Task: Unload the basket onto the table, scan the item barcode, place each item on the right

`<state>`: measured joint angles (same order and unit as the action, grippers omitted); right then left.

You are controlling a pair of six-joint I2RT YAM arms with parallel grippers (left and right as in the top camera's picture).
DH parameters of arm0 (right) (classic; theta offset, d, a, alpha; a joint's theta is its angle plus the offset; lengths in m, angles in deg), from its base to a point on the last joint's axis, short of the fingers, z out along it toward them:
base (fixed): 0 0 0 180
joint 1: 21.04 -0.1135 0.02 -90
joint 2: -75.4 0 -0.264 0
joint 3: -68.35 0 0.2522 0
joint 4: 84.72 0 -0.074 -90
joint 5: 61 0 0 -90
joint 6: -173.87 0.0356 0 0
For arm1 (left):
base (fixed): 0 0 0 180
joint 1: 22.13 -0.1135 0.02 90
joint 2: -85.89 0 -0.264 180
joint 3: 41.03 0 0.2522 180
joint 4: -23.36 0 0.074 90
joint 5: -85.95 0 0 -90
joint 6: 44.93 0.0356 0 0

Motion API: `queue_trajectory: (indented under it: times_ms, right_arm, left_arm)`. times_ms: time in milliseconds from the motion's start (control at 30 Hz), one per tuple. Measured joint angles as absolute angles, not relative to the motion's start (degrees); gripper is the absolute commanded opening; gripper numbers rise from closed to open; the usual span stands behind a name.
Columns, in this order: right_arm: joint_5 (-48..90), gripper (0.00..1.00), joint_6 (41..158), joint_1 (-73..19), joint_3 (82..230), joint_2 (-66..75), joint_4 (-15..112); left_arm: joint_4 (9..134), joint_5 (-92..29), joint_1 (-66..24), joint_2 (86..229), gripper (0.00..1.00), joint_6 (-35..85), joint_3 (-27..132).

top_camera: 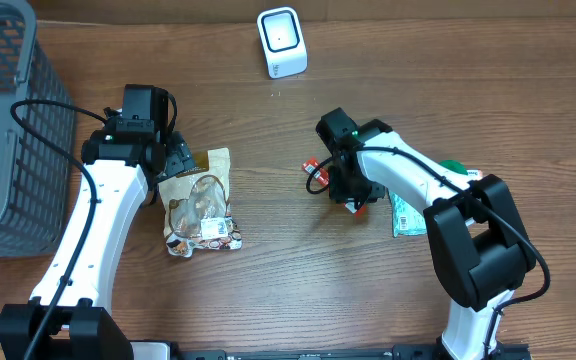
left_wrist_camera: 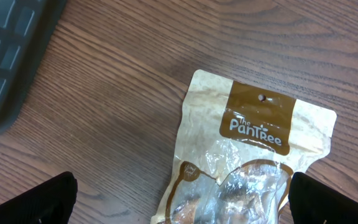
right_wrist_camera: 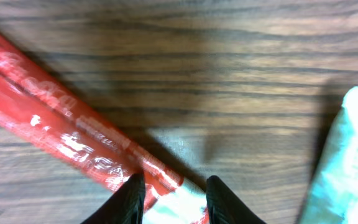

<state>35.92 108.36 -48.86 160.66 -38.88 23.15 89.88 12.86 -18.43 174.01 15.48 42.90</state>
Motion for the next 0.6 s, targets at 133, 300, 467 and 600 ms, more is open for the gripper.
queue_trajectory:
  times_ms: [133,300,467,600]
  right_arm:
    - [35.77,0.35,107.75,-48.83,165.49,-38.88,19.63]
    - [32.25,0.38,103.64,-48.83,166.54,-38.88,14.74]
    - [30.43,0.43,101.65,-48.81,166.16,-38.88,13.49]
    - [29.80,0.43,100.91,-48.13,164.11,-38.88,15.00]
  left_arm:
    - [89.88,12.86,-18.43,174.01,1.00,15.48,42.90]
    - [89.88,12.86,-18.43,174.01,1.00,15.48,42.90]
    - [89.88,12.88,-18.43,174.01,1.00,15.46,42.90]
    - [89.88,12.86,-18.43,174.01,1.00,15.46,42.90]
